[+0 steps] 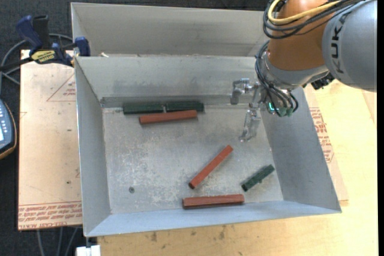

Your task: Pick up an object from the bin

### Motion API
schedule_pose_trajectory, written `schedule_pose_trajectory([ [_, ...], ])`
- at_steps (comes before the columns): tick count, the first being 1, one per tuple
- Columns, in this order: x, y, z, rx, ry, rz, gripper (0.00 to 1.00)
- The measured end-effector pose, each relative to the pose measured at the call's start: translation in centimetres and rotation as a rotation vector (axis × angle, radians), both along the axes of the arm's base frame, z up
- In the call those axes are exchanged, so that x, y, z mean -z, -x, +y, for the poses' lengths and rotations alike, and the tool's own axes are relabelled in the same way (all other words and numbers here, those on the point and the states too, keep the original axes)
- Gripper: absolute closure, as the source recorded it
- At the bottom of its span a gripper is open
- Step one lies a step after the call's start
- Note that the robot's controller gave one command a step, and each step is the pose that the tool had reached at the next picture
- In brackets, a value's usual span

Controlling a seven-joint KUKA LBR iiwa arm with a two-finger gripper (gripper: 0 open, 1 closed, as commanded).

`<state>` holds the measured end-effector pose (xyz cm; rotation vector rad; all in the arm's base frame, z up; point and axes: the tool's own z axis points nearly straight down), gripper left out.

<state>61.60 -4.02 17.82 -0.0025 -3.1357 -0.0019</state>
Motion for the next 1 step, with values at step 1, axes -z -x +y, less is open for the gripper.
schedule_pose_trajectory([
  [1,10.97,4.44,4.04,-0.519,-0.003,-0.004,0.00],
])
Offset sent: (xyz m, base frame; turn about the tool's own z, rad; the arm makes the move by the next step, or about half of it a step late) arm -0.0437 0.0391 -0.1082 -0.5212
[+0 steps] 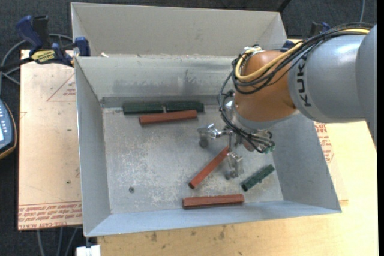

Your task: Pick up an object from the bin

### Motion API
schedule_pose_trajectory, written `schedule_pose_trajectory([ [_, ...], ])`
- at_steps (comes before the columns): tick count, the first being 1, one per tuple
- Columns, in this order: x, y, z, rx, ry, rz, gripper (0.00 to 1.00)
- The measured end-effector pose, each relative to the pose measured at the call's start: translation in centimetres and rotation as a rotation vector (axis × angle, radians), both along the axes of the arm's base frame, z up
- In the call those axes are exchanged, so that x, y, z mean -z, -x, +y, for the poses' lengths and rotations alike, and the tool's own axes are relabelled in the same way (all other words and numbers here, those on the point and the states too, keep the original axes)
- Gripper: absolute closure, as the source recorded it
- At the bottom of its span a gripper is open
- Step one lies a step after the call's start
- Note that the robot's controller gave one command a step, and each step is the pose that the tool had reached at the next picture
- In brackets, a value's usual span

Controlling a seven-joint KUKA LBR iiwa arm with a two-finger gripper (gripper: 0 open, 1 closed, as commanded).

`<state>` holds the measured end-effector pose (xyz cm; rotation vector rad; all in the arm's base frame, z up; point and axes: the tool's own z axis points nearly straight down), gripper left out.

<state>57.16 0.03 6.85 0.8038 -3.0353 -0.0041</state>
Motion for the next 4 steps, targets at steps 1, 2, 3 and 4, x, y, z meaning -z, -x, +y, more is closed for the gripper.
schedule_pose_trajectory([
  [1,-3.2,0.6,2.9,-0.105,0.000,-0.006,0.00],
  [2,-3.1,2.0,1.5,-0.084,0.001,-0.001,0.00],
  [3,0.0,1.4,4.1,-0.129,-0.001,-0.001,0.00],
  [4,0.0,1.4,4.1,-0.129,0.000,-0.003,0.00],
])
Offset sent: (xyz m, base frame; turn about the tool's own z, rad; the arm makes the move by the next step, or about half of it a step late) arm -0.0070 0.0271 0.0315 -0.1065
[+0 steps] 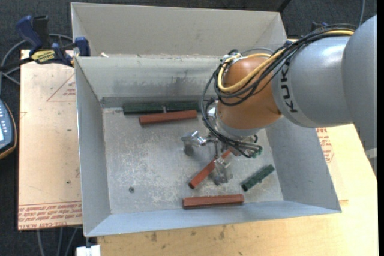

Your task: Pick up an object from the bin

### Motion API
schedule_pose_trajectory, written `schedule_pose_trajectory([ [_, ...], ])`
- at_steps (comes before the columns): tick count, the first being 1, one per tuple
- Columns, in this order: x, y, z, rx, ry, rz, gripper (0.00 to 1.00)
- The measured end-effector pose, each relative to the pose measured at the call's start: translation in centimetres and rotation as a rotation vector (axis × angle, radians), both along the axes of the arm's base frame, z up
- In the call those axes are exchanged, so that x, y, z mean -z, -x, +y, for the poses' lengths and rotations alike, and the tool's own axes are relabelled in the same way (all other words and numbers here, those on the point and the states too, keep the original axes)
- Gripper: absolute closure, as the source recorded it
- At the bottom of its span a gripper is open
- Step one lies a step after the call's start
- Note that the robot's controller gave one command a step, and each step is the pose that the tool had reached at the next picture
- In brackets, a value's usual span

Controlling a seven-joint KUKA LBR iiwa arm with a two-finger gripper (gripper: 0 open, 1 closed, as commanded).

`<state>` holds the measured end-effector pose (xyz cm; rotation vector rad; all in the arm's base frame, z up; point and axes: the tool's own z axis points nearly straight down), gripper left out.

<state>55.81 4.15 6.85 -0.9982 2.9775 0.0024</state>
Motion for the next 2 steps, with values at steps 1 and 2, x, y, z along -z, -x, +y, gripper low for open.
schedule_pose_trajectory([
  [1,-0.16,-0.08,0.02,0.000,0.000,-0.002,1.00],
  [2,-0.51,-0.17,0.06,0.001,0.000,-0.002,1.00],
])
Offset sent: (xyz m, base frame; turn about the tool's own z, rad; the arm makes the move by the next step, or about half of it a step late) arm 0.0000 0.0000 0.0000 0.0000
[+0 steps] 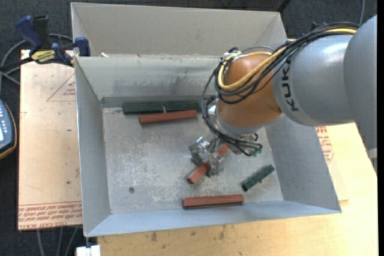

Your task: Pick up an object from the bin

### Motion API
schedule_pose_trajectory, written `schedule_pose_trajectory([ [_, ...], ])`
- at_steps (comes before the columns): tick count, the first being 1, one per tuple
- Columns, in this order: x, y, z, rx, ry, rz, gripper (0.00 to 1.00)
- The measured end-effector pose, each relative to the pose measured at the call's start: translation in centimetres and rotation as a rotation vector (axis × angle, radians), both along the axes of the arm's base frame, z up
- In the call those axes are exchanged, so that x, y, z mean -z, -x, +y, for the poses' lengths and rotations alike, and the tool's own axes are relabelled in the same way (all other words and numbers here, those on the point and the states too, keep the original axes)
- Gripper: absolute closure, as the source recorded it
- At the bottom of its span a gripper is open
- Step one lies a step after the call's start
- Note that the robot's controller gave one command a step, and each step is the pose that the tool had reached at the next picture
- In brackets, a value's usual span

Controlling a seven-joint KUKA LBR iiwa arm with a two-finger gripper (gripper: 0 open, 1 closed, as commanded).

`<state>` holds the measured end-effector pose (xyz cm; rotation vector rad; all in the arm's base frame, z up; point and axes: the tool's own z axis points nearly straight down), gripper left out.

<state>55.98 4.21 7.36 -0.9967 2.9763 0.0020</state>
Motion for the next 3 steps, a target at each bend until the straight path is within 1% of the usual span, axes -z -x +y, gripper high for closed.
schedule_pose_trajectory([
  [1,-0.1,0.0,0.0,0.001,0.000,0.001,1.00],
  [2,-3.6,-0.2,0.1,0.002,0.000,-0.003,1.00],
  [3,-9.9,-0.4,0.2,0.004,0.000,-0.007,1.00],
])
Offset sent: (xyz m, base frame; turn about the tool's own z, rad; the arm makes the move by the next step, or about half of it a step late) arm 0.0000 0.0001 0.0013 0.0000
